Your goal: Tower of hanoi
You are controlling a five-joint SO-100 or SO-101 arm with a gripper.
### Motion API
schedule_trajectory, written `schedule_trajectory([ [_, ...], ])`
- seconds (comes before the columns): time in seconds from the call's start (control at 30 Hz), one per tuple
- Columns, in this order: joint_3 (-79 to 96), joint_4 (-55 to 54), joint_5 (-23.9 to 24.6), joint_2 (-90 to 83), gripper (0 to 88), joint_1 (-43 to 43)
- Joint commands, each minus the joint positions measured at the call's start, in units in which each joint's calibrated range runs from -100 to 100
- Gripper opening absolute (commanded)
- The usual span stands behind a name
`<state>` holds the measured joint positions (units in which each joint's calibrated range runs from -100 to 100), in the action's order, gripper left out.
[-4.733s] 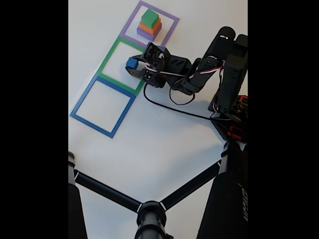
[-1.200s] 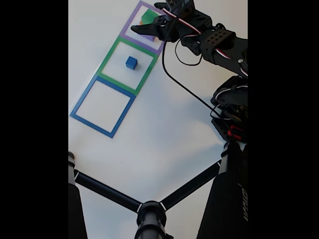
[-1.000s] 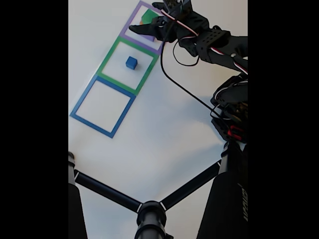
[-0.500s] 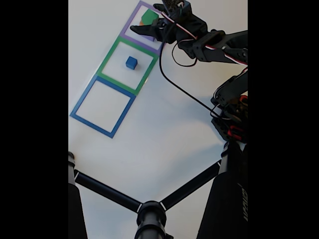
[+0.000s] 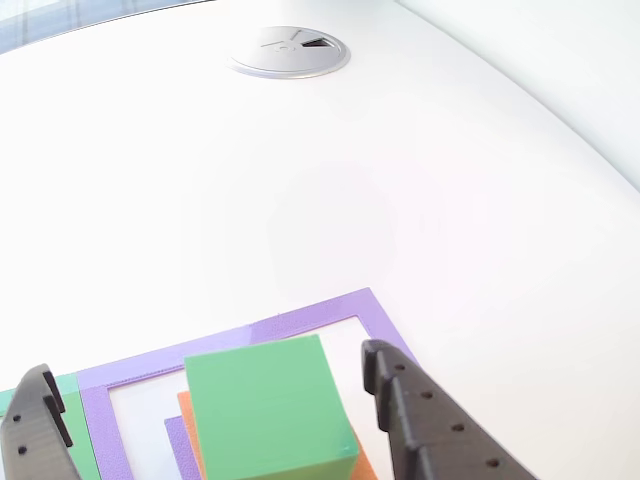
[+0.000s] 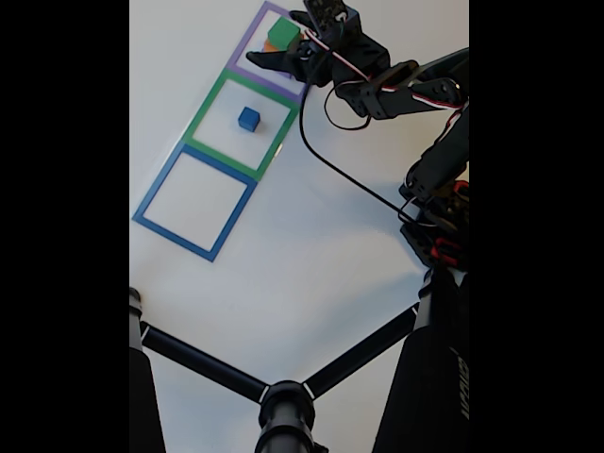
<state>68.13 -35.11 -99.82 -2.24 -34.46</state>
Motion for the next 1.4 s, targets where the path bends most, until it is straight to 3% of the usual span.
schedule_trajectory([
  [0.0, -0.5, -2.1, -0.2, -0.1, 35.3, 0.2],
  [1.37, 3.1, -7.2, -0.2, 1.5, 11.0, 4.7],
])
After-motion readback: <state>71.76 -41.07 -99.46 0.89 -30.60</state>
